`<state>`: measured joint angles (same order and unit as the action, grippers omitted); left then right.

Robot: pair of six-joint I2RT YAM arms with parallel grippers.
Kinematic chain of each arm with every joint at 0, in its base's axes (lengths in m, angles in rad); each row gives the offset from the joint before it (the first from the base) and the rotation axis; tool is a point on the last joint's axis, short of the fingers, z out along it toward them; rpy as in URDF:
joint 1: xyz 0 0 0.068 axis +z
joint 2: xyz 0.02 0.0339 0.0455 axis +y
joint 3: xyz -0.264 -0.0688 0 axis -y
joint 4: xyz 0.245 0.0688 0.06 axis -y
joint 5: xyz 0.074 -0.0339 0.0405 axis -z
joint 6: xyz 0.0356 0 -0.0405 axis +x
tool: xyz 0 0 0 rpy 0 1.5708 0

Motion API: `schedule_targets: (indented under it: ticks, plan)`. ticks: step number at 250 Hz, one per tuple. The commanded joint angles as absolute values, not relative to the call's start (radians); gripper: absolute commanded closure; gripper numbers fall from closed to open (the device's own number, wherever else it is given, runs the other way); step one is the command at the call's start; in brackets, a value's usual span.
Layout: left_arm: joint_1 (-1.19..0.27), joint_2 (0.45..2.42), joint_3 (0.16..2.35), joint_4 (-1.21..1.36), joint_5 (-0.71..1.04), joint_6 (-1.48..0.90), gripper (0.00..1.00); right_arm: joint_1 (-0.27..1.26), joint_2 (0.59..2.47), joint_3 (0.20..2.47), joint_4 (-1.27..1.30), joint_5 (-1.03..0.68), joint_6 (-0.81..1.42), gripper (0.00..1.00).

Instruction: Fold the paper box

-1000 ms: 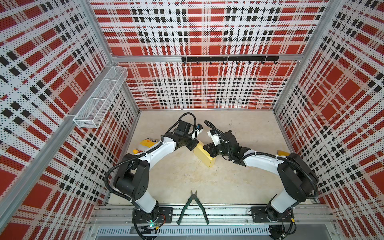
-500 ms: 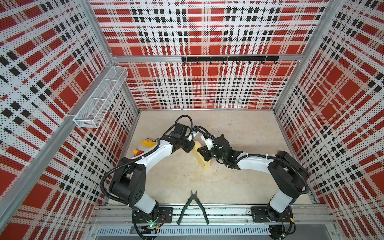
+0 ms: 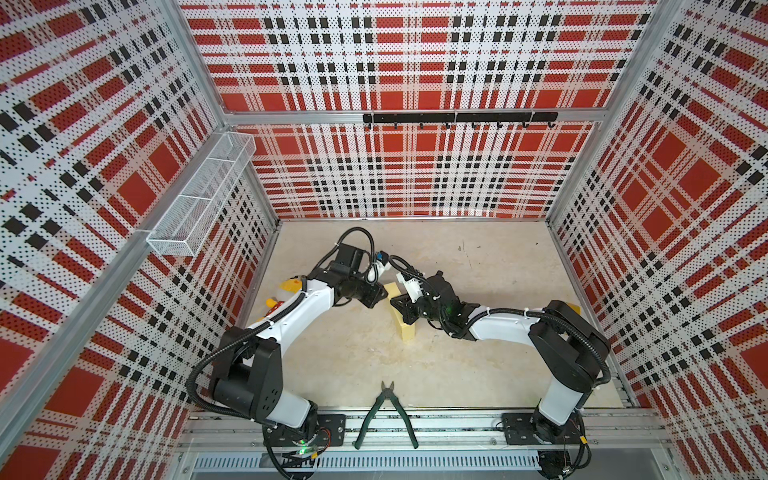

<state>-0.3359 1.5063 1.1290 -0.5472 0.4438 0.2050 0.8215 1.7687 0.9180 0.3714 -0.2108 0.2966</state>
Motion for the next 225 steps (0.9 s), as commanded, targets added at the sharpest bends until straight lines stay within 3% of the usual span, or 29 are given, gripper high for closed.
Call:
schedule_targets:
  ticks: [1,99,126,176,225]
  plan:
    - [-0.322,1.560,1.208,-0.553,0.519,0.135,0.77,0.825,1.827,0.852,0.165,-0.173,0.265,0.91]
    - [-0.338,1.732,1.126,-0.518,0.369,0.214,0.83,0.828,1.757,0.828,0.195,-0.183,0.251,0.88]
    - [-0.343,1.738,1.109,-0.522,0.369,0.229,0.84,0.830,1.682,0.844,0.159,-0.173,0.252,0.83]
    - [-0.361,1.696,1.085,-0.508,0.370,0.233,0.84,0.836,1.515,0.836,0.018,-0.121,0.268,0.64]
    - [-0.363,1.692,1.079,-0.500,0.374,0.231,0.84,0.878,1.517,0.821,-0.021,-0.076,0.283,0.59]
